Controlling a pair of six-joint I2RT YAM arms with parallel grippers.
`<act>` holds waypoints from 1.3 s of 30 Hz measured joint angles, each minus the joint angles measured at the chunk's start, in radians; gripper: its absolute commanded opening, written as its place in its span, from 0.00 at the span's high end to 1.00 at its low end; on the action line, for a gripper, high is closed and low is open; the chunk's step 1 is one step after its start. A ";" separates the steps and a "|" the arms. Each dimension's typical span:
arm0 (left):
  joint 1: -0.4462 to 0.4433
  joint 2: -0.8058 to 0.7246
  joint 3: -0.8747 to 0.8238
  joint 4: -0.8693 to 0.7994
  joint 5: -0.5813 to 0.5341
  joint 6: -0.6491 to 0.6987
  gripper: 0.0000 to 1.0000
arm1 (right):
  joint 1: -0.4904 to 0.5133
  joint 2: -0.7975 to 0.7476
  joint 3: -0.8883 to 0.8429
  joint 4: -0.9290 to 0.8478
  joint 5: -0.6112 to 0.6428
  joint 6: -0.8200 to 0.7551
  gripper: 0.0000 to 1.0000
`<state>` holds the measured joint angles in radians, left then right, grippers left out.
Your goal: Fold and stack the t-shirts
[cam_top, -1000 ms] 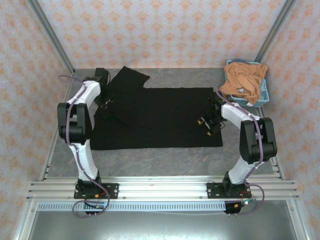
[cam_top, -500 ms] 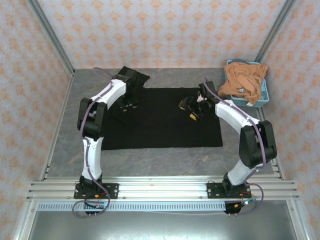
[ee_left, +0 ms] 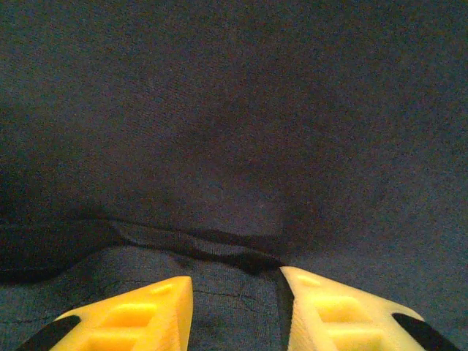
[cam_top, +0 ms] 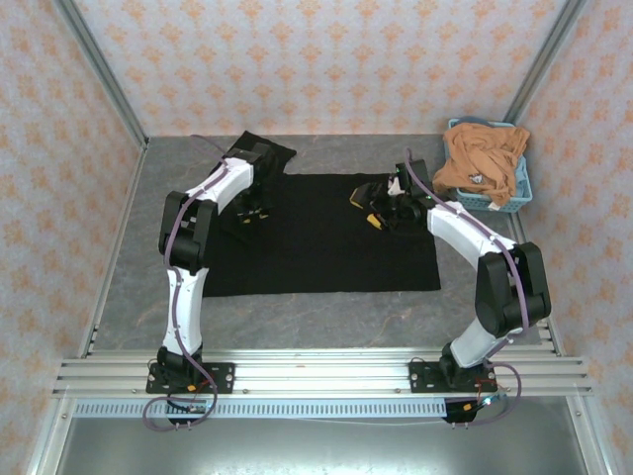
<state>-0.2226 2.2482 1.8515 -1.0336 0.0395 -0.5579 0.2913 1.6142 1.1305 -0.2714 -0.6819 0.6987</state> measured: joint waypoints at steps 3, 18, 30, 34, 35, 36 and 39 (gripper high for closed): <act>0.000 0.002 0.000 0.000 0.000 0.003 0.61 | 0.000 0.000 0.000 0.003 0.000 0.004 0.29; -0.013 0.019 -0.001 0.029 0.004 0.006 0.80 | 0.000 0.000 -0.001 0.012 -0.019 0.011 0.30; -0.018 0.019 -0.009 0.035 0.002 0.007 1.00 | 0.000 0.000 -0.007 0.019 -0.019 0.015 0.30; -0.030 0.013 -0.017 0.042 -0.011 0.008 1.00 | 0.000 0.000 -0.007 0.019 -0.019 0.015 0.30; -0.034 0.011 -0.020 0.045 -0.016 0.011 1.00 | 0.000 0.000 -0.007 0.019 -0.019 0.015 0.30; -0.040 0.008 -0.022 0.046 -0.022 0.016 1.00 | 0.000 0.000 -0.007 0.019 -0.019 0.015 0.30; -0.064 -0.006 -0.022 0.050 -0.031 0.037 1.00 | 0.000 0.000 -0.008 0.019 -0.019 0.015 0.30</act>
<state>-0.2871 2.2417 1.8294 -0.9833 0.0090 -0.5213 0.2909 1.6142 1.1229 -0.2523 -0.7006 0.7139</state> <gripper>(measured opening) 0.041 0.698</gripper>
